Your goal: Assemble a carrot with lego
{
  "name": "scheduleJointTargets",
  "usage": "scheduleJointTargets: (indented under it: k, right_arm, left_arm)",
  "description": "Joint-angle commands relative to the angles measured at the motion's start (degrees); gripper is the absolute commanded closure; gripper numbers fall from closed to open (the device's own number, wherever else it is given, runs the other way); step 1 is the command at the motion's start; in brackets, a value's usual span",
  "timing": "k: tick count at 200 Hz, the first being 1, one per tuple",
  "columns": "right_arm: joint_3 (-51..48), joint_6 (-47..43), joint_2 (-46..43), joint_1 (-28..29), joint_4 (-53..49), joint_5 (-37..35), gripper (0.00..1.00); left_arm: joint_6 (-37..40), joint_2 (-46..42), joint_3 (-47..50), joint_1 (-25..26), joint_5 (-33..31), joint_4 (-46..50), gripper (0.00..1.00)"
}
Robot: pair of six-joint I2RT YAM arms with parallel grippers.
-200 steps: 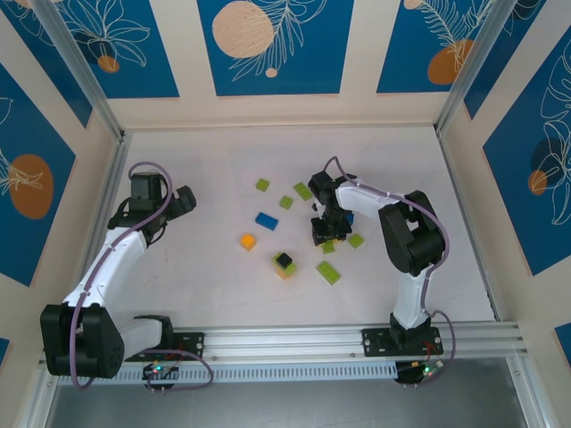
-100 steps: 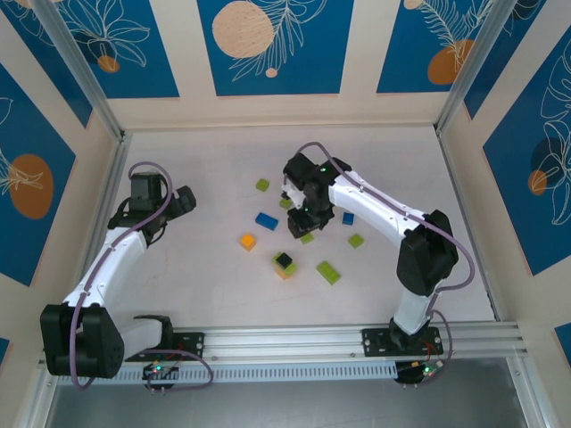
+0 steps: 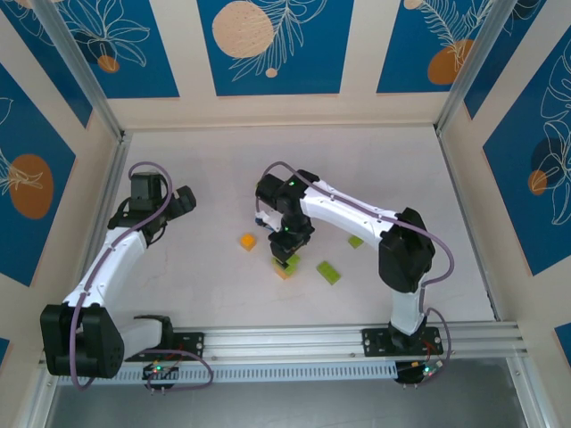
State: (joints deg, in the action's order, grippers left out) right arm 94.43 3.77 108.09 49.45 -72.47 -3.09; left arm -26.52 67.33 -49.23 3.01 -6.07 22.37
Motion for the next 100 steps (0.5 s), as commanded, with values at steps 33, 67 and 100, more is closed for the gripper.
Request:
scheduleJointTargets:
  k: [33,67,100]
  right_arm:
    - [1.3,-2.3,1.1,0.6,-1.6,2.3,0.63]
    - [1.3,-2.6,2.1,0.7,-1.7,2.3,0.63]
    - [1.3,-2.5,2.9,0.8,-1.6,2.1,0.63]
  left_arm:
    - [0.2,-0.5,0.0,-0.6,-0.2,1.1,0.00]
    - [0.3,-0.4,0.0,-0.5,-0.3,1.1,0.00]
    - [0.2,-0.3,0.0,-0.5,-0.2,1.0,0.00]
